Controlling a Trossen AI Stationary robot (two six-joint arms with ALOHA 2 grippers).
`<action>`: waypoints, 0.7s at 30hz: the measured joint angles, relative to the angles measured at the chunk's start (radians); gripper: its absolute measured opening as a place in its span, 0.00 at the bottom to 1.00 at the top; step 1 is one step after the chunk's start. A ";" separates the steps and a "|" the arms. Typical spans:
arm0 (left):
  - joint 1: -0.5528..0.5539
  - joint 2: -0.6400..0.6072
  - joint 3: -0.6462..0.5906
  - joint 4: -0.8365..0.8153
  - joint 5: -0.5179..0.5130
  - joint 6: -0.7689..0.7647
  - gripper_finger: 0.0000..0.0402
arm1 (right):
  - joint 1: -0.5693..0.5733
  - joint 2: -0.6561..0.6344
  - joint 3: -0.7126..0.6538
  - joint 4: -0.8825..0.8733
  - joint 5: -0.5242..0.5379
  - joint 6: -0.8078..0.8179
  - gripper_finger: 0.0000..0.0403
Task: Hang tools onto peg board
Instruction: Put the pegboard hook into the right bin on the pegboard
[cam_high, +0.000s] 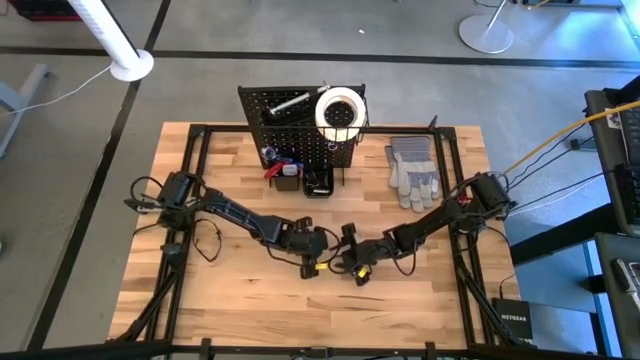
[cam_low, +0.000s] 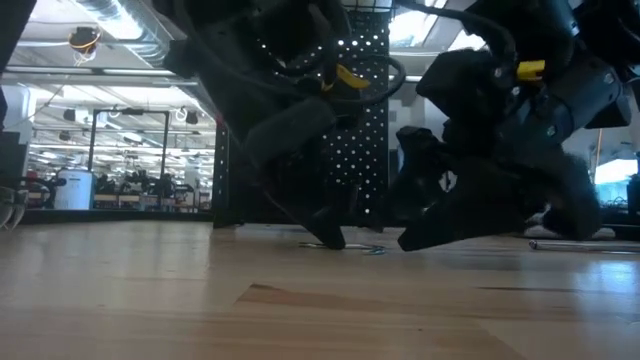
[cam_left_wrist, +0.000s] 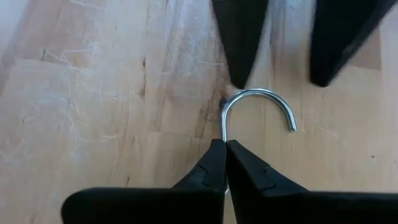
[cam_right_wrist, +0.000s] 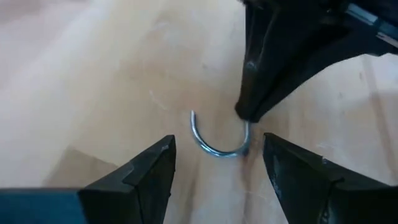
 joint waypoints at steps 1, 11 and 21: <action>0.003 -0.003 0.000 0.000 0.010 -0.008 0.00 | 0.000 0.003 0.000 0.002 0.009 -0.017 0.60; 0.041 -0.003 0.000 0.014 0.124 -0.070 0.00 | 0.001 0.061 0.002 0.086 0.007 -0.100 0.60; 0.047 -0.032 -0.003 0.029 0.173 -0.085 0.00 | -0.001 0.063 0.001 0.092 -0.019 -0.102 0.55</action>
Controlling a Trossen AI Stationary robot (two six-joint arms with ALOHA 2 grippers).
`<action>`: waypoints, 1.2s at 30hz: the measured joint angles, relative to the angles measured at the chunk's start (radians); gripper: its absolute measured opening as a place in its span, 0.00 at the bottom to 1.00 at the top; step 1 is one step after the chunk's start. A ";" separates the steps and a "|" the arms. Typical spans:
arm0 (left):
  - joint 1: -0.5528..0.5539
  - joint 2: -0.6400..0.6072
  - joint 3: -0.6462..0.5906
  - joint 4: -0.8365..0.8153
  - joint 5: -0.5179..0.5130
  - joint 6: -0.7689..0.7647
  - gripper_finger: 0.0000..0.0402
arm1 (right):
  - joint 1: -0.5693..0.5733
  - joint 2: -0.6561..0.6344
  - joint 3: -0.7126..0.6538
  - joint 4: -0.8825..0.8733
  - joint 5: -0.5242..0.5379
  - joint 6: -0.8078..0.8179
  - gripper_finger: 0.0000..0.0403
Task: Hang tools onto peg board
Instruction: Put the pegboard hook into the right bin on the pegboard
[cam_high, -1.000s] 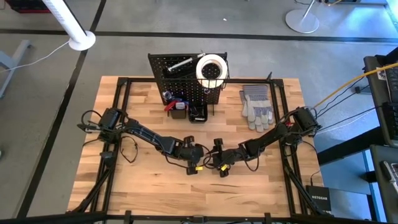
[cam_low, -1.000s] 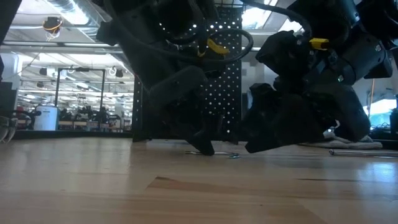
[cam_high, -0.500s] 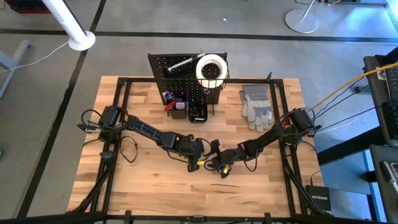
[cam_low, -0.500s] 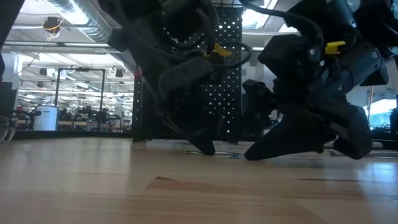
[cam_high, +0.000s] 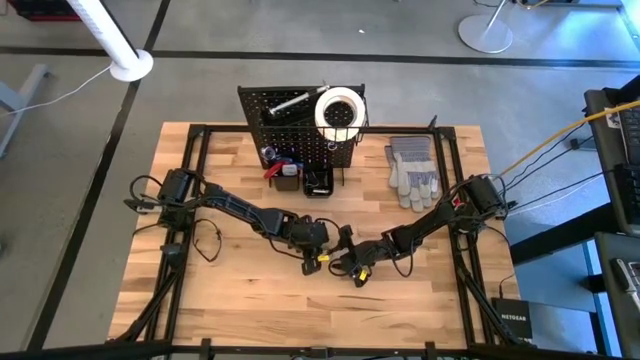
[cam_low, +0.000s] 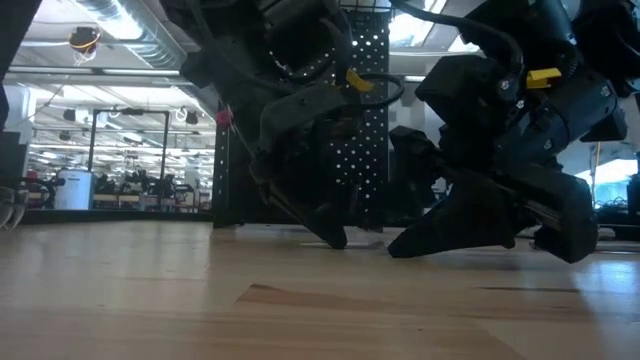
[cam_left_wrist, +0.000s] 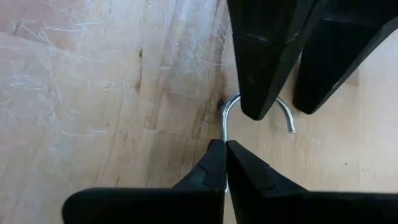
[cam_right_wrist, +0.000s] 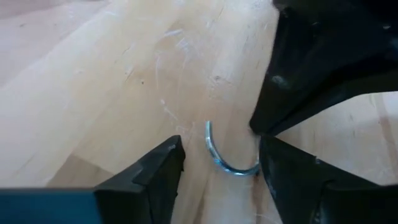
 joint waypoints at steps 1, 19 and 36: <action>0.000 -0.005 -0.001 -0.002 0.000 0.000 0.00 | 0.000 0.000 0.000 0.002 0.000 0.000 0.53; 0.004 -0.019 0.002 0.008 0.026 -0.010 0.00 | -0.008 0.002 -0.001 0.011 0.070 -0.070 0.27; 0.004 -0.022 0.004 0.009 0.057 -0.026 0.01 | -0.006 0.002 -0.001 -0.004 0.110 -0.005 0.02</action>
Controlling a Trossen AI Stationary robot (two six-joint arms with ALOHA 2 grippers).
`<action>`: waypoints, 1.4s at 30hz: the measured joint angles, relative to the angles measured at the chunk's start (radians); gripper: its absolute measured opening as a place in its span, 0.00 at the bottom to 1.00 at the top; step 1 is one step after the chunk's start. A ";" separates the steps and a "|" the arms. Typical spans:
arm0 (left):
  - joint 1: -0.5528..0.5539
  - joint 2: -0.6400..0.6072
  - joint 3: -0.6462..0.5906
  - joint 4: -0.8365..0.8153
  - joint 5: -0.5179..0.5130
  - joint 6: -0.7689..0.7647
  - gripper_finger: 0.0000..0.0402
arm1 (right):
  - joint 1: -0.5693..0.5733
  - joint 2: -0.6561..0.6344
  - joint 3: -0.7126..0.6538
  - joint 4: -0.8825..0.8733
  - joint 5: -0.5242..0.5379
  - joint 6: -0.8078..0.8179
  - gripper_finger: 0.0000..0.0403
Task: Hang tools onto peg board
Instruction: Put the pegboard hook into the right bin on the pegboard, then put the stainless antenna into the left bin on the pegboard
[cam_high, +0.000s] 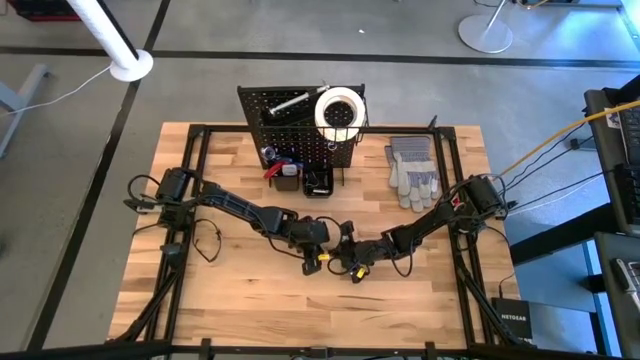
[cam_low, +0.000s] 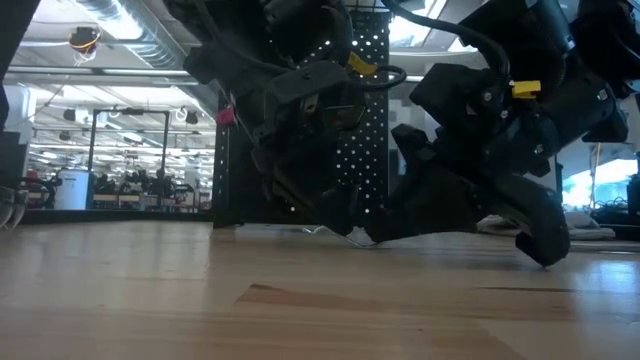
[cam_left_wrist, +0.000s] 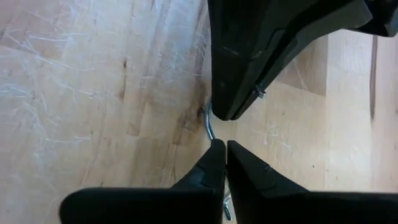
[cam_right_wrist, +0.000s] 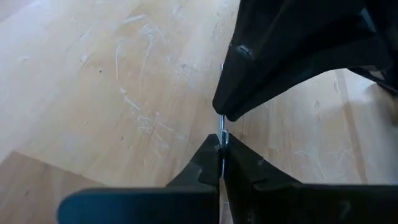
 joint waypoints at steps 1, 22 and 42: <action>0.000 0.000 0.000 0.000 0.003 0.000 0.02 | 0.000 0.000 0.000 0.000 0.000 0.002 0.02; -0.253 -0.320 -0.131 -0.245 -0.244 -0.005 0.21 | -0.125 -0.272 -0.002 -0.071 0.256 0.183 0.01; -0.279 -0.322 -0.328 0.057 -0.292 -0.086 0.21 | -0.468 -0.239 -0.001 0.097 -0.056 0.358 0.21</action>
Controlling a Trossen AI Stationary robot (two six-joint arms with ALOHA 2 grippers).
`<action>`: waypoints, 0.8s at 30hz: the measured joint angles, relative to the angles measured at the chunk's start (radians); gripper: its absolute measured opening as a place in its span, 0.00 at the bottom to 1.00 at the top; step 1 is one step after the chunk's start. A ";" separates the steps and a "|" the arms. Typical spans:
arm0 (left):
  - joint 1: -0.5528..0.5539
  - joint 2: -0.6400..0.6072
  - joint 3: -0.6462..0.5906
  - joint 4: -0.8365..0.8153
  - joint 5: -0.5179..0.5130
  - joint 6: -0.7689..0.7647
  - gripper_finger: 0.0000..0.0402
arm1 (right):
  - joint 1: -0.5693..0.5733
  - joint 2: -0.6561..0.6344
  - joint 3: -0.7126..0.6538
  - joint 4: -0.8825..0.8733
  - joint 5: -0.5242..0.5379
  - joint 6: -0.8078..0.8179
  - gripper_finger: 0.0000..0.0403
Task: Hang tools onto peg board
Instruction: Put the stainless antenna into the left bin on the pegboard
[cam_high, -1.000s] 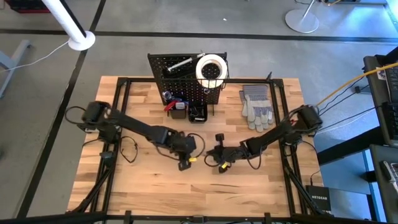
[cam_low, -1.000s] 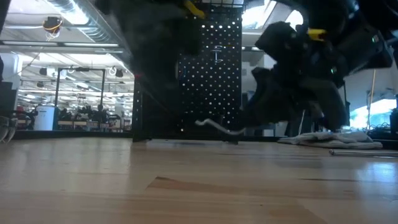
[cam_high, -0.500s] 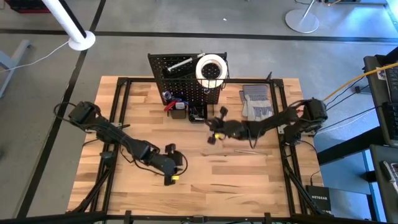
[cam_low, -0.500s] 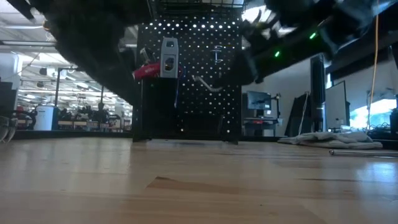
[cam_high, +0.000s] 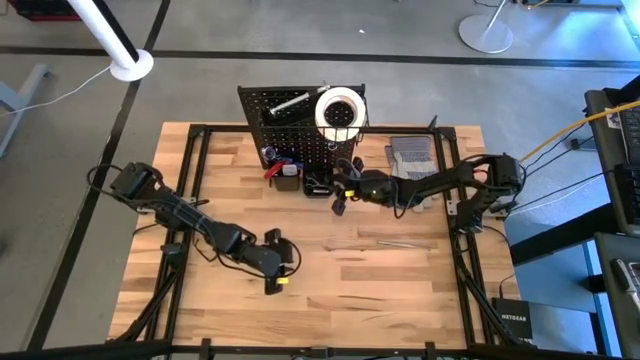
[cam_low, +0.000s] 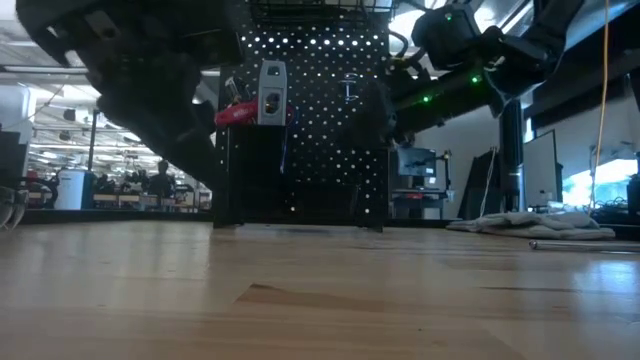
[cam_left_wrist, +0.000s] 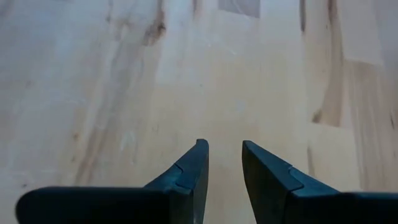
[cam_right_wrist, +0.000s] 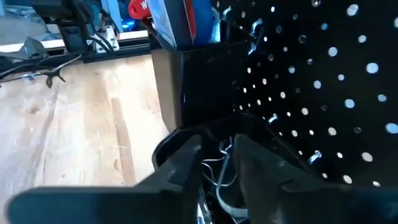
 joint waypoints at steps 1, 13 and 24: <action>-0.002 0.000 0.000 -0.001 0.005 0.004 0.21 | 0.000 0.000 0.000 0.001 -0.004 0.006 0.24; 0.000 0.000 0.000 -0.014 0.014 -0.070 0.22 | 0.118 -0.320 0.001 -0.487 -0.167 0.096 0.49; 0.020 0.001 0.000 -0.009 0.012 -0.096 0.22 | 0.420 -0.583 0.000 -1.337 -0.221 0.372 0.49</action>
